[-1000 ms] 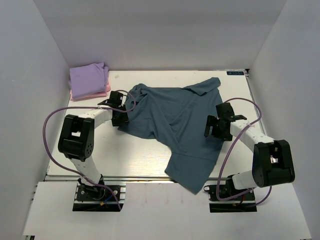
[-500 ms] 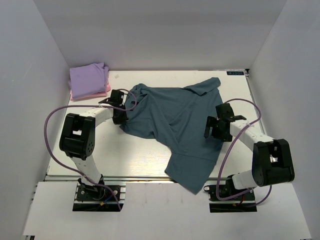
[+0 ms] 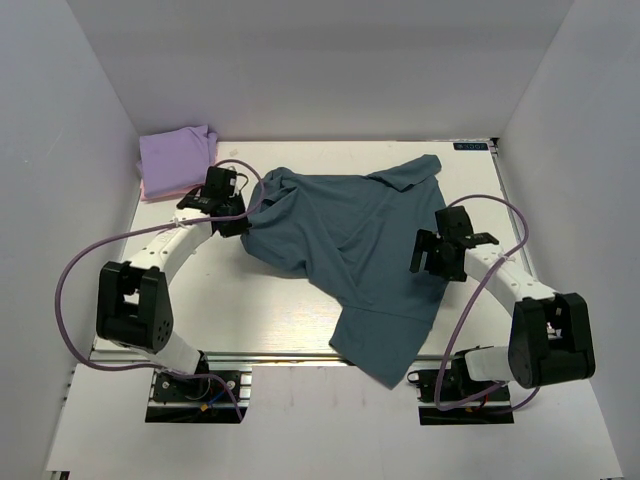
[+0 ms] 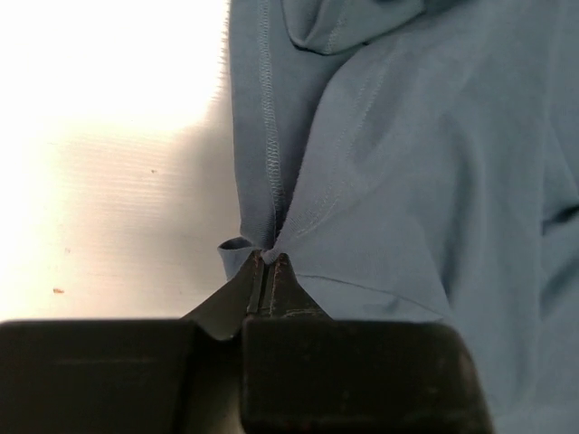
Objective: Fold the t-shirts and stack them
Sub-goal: Flatten out the tshirt
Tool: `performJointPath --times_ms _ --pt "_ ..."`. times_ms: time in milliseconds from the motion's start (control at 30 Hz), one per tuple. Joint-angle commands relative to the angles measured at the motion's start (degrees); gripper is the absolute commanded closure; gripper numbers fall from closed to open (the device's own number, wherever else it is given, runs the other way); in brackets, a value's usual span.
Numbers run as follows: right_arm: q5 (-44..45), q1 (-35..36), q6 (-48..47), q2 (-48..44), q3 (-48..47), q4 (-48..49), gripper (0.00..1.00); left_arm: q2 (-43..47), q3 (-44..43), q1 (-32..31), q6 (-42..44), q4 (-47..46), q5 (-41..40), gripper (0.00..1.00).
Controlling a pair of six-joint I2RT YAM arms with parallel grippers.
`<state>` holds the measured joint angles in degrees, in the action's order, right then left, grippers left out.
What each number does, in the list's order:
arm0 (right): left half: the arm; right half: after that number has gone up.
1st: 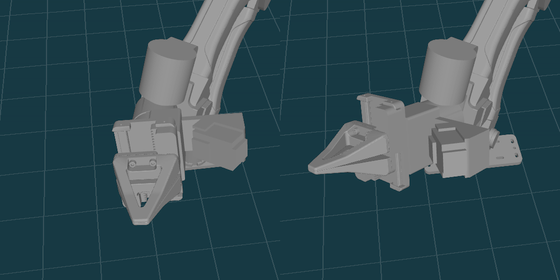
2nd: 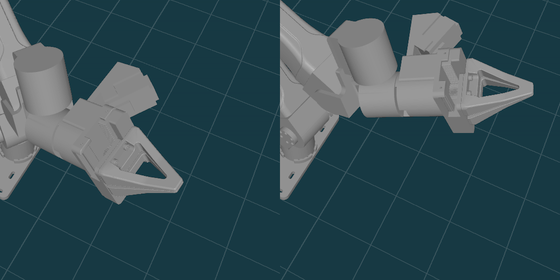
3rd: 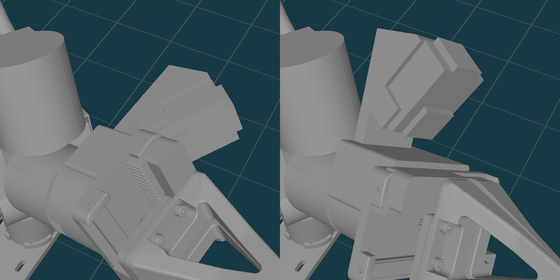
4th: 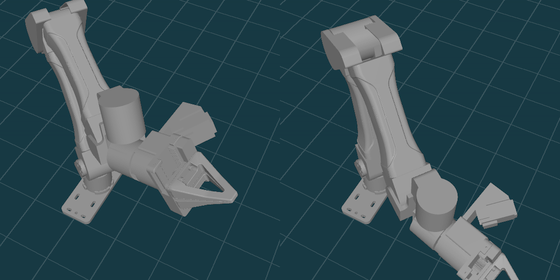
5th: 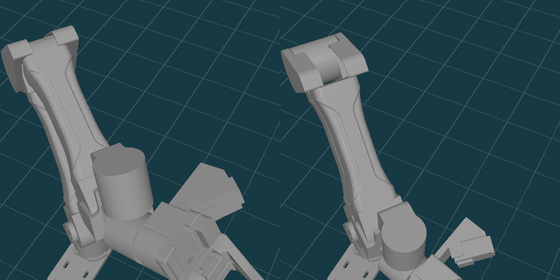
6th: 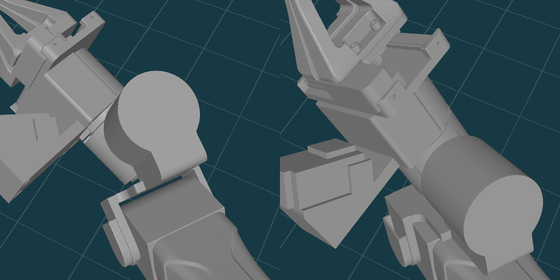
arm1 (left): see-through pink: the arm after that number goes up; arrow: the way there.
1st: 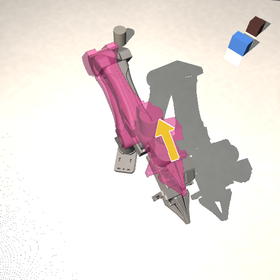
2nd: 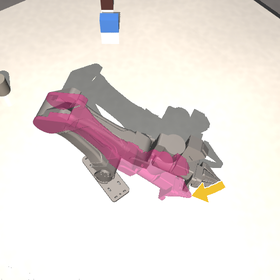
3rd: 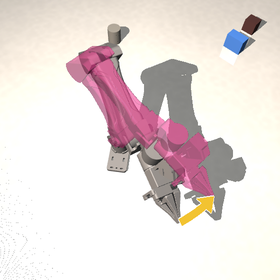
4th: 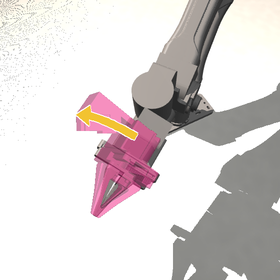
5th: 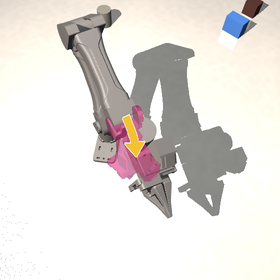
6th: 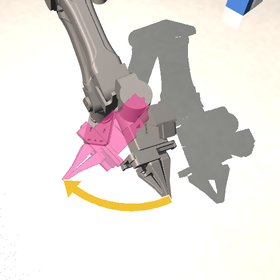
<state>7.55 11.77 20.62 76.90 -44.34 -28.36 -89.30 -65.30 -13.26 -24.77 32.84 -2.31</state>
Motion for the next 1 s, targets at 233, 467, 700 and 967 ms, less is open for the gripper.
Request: performJointPath --times_ms 233,467,700,967 --pt "-0.08 0.36 0.56 -2.81 2.24 -0.12 0.10 7.21 -1.24 -0.19 -2.82 5.04 0.37 0.93" --pt "-0.25 0.27 -0.05 -3.42 2.59 0.58 0.10 8.35 -1.24 -0.72 -1.43 6.19 2.83 1.00" --pt "-0.79 0.36 0.29 -4.57 3.47 0.50 0.10 8.35 -1.07 -1.25 0.17 4.95 6.44 1.00" --pt "-4.65 0.36 6.44 -13.17 5.66 -7.76 0.13 11.86 3.24 -1.25 -2.12 6.62 1.60 1.00"
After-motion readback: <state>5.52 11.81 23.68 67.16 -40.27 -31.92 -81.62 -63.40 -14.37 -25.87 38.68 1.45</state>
